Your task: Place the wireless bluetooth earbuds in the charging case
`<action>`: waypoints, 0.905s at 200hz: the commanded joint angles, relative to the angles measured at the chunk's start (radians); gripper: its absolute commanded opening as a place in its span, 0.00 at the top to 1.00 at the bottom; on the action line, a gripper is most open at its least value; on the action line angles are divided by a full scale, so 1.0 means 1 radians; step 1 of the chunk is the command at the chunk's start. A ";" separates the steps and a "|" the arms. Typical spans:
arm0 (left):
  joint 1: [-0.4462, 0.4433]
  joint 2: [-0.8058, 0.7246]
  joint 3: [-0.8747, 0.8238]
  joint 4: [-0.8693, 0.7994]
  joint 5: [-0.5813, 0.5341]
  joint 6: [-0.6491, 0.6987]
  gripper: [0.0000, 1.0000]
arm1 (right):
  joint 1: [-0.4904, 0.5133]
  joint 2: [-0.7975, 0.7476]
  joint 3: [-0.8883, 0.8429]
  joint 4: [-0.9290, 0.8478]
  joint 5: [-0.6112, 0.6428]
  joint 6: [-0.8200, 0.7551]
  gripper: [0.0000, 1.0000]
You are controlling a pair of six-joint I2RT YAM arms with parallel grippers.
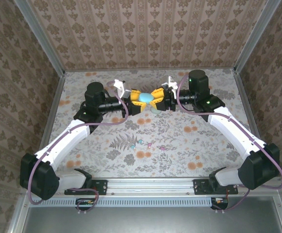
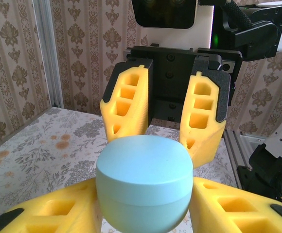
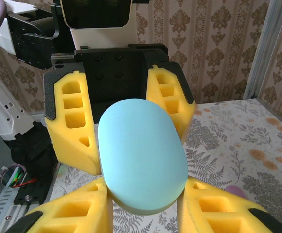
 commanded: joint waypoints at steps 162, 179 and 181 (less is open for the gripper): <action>-0.020 0.005 0.028 -0.010 0.005 -0.008 0.55 | 0.011 0.015 0.016 -0.013 0.033 -0.054 0.65; -0.020 0.006 0.027 -0.010 0.006 -0.006 0.58 | 0.012 0.015 0.018 -0.015 0.033 -0.057 0.65; -0.020 0.006 0.027 -0.011 0.005 -0.007 0.58 | 0.013 0.014 0.018 -0.015 0.034 -0.057 0.64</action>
